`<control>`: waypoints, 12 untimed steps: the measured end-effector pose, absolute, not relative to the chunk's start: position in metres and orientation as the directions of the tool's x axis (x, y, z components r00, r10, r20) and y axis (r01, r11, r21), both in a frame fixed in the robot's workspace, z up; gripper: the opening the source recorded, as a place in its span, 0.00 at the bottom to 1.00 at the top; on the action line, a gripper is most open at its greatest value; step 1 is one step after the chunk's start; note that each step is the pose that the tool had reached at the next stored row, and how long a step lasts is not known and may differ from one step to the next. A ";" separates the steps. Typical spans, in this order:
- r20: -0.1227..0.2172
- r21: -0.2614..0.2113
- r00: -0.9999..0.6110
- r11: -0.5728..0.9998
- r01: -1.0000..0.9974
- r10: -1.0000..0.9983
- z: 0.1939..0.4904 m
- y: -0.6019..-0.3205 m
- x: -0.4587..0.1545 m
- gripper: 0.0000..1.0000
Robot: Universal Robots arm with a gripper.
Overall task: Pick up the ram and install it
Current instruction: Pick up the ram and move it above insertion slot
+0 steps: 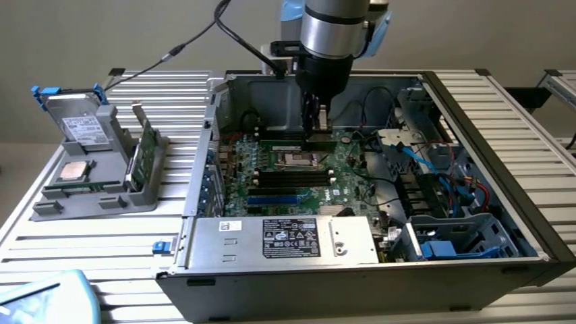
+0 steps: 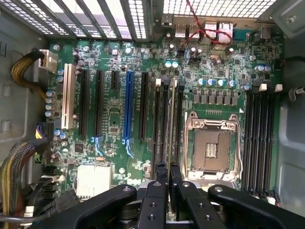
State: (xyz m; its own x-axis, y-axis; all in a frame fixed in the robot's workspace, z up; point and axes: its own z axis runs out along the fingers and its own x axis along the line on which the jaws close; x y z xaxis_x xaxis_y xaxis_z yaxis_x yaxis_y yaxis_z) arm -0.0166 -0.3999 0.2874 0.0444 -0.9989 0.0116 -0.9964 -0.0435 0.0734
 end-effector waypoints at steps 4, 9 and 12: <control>0.012 0.073 0.045 -0.044 -0.996 -0.999 0.280 -0.400 -0.017 0.13; 0.012 0.073 0.045 -0.044 -0.996 -0.999 0.271 -0.401 -0.017 0.13; 0.011 0.073 0.044 -0.043 -0.996 -0.999 0.265 -0.401 -0.017 0.13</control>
State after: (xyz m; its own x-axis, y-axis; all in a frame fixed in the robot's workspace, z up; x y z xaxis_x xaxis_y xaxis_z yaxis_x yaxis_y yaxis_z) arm -0.0173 -0.4011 0.2654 0.0440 -0.9990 0.0115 -0.9964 -0.0431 0.0734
